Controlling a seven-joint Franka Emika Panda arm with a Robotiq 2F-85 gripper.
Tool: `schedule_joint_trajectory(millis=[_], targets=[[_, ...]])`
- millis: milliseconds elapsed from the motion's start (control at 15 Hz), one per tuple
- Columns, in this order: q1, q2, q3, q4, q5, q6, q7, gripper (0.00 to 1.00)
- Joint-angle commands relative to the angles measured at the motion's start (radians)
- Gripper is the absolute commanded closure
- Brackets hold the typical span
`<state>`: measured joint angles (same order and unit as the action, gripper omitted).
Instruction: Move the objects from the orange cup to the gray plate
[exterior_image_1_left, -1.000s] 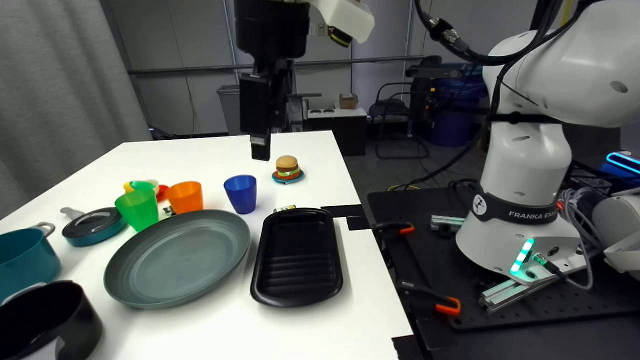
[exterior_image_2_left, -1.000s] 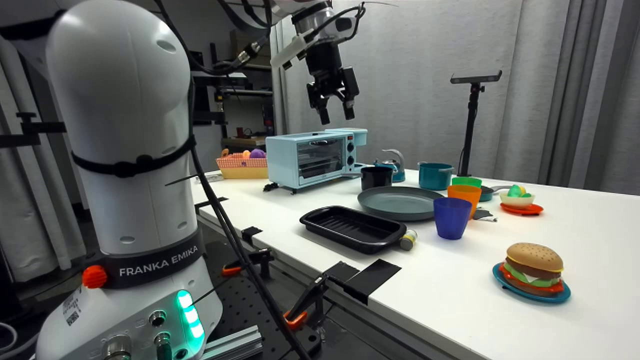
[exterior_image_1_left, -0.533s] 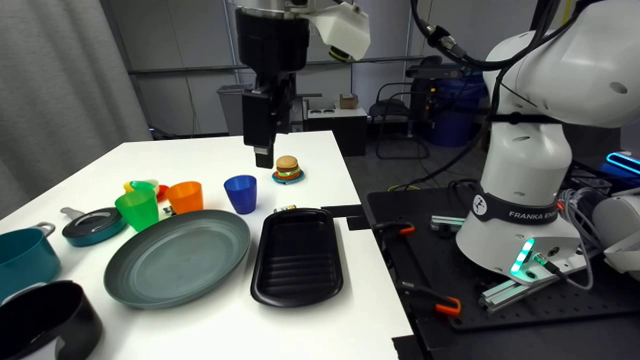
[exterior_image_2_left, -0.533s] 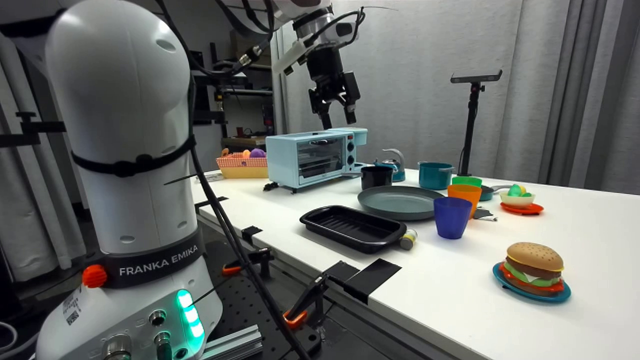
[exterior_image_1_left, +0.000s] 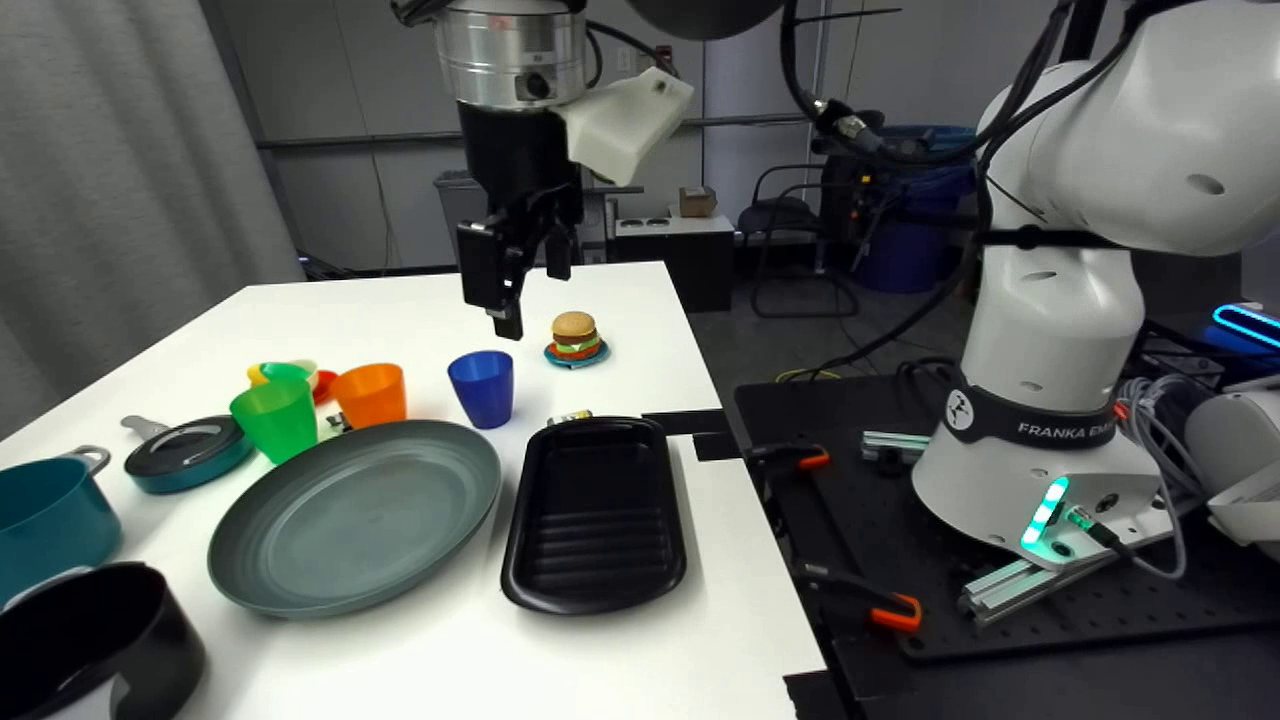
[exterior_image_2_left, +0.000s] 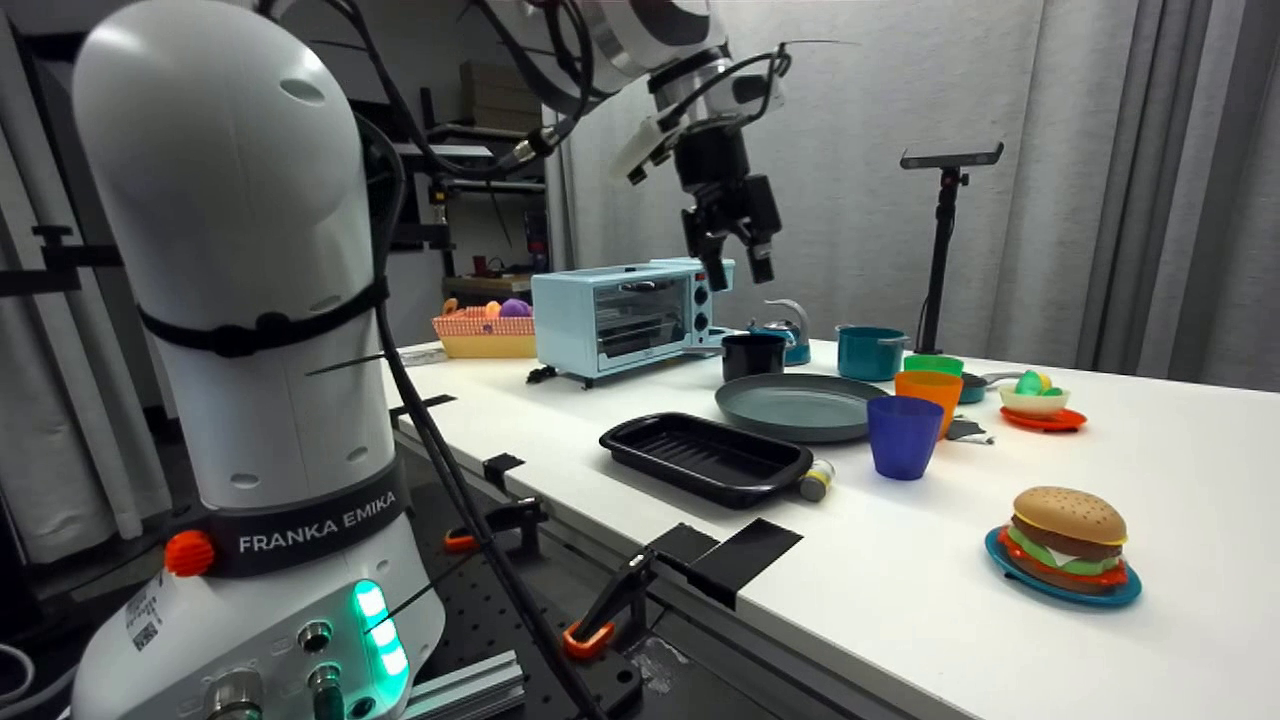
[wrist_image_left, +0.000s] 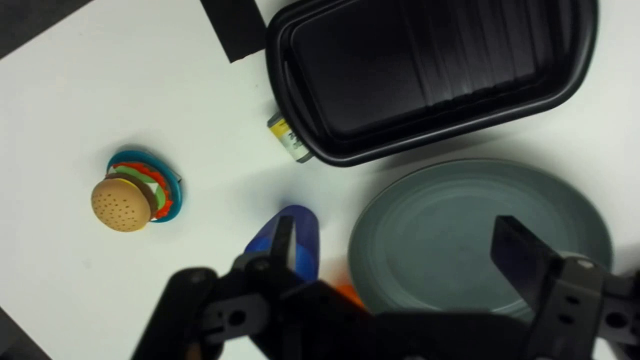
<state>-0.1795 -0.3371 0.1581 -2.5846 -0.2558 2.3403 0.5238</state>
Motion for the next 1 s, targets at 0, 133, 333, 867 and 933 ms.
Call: schedule_joint_trajectory(millis=[0, 133, 333, 867, 933], targets=[[-0.078, 0.196, -0.075, 0.133, -0.103, 0.072, 0.048, 0.0], [-0.08, 0.269, -0.118, 0.193, -0.134, 0.09, 0.065, 0.0], [-0.048, 0.374, -0.175, 0.278, -0.134, 0.12, 0.083, 0.0], [0.05, 0.605, -0.297, 0.472, -0.117, 0.201, 0.149, 0.0], [0.06, 0.628, -0.312, 0.496, -0.11, 0.199, 0.153, 0.0]])
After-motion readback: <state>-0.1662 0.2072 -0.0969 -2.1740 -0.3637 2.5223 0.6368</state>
